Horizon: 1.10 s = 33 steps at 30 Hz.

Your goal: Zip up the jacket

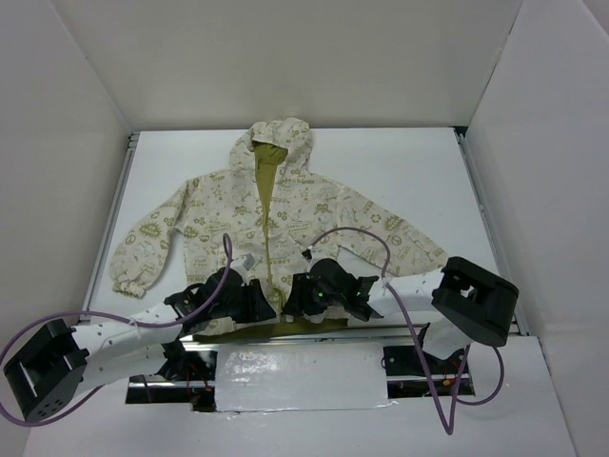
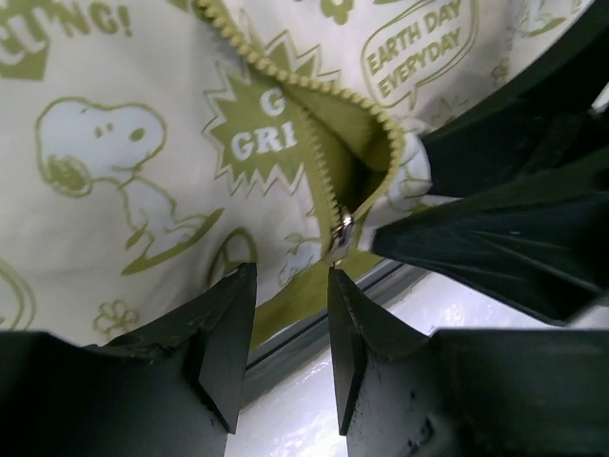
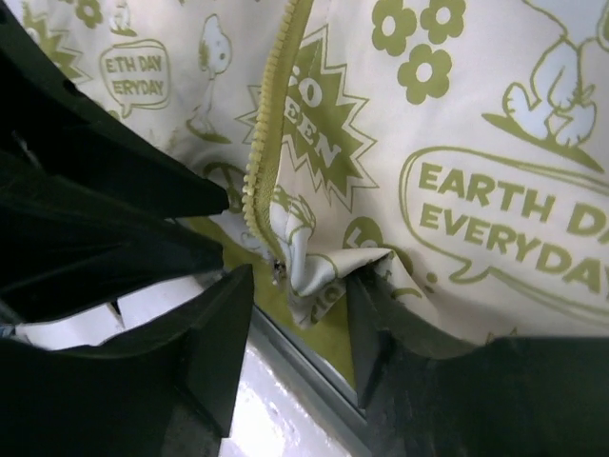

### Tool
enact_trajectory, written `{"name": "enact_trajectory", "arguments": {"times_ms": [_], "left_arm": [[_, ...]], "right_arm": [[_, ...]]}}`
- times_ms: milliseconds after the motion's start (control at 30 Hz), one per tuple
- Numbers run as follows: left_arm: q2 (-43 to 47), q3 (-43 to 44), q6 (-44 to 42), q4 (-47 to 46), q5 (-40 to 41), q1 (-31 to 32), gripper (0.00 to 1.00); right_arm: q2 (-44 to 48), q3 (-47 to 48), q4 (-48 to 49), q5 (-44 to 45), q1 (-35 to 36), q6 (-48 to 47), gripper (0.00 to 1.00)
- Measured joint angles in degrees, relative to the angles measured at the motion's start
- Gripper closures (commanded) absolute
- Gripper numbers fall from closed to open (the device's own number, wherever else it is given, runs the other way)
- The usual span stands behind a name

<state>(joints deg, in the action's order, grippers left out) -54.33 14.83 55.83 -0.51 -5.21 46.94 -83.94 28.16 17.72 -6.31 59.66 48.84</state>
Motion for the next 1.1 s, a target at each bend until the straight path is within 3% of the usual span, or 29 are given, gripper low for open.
{"name": "enact_trajectory", "arguments": {"times_ms": [133, 167, 233, 267, 400, 600, 933, 1100], "left_arm": [[-1.1, 0.0, 0.4, -1.7, 0.0, 0.1, 0.53], [-1.2, -0.1, 0.6, -2.1, 0.0, 0.1, 0.53], [-1.4, -0.2, 1.2, -2.9, -0.1, 0.2, 0.53], [-1.4, -0.2, 1.3, -3.3, -0.1, 0.2, 0.53], [-1.4, -0.3, 1.5, -4.1, -0.1, 0.2, 0.51], [0.3, -1.2, 2.7, -3.9, 0.0, 0.1, 0.44], [3.1, -1.3, 4.6, -1.4, 0.2, 0.1, 0.42], [2.6, -1.8, 5.8, -4.0, -1.2, 0.1, 0.43]], "right_arm": [[-3.3, 1.2, 1.1, -1.8, 0.0, -0.1, 0.67], [-3.8, 1.2, 1.6, -2.4, 0.0, 0.0, 0.78], [-5.2, 1.3, 2.7, -3.8, 0.0, 0.3, 0.89], [-5.7, 1.4, 3.1, -4.3, 0.0, 0.6, 0.99], [-6.6, 1.1, 6.5, -6.3, 0.0, 3.2, 1.0], [-4.8, -7.0, 20.5, -6.4, -0.1, 9.4, 1.0], [-4.5, -15.0, 41.2, -8.3, -1.7, 15.3, 1.0], [-8.8, -16.6, 50.7, -11.0, -2.7, 17.6, 1.0]]}}
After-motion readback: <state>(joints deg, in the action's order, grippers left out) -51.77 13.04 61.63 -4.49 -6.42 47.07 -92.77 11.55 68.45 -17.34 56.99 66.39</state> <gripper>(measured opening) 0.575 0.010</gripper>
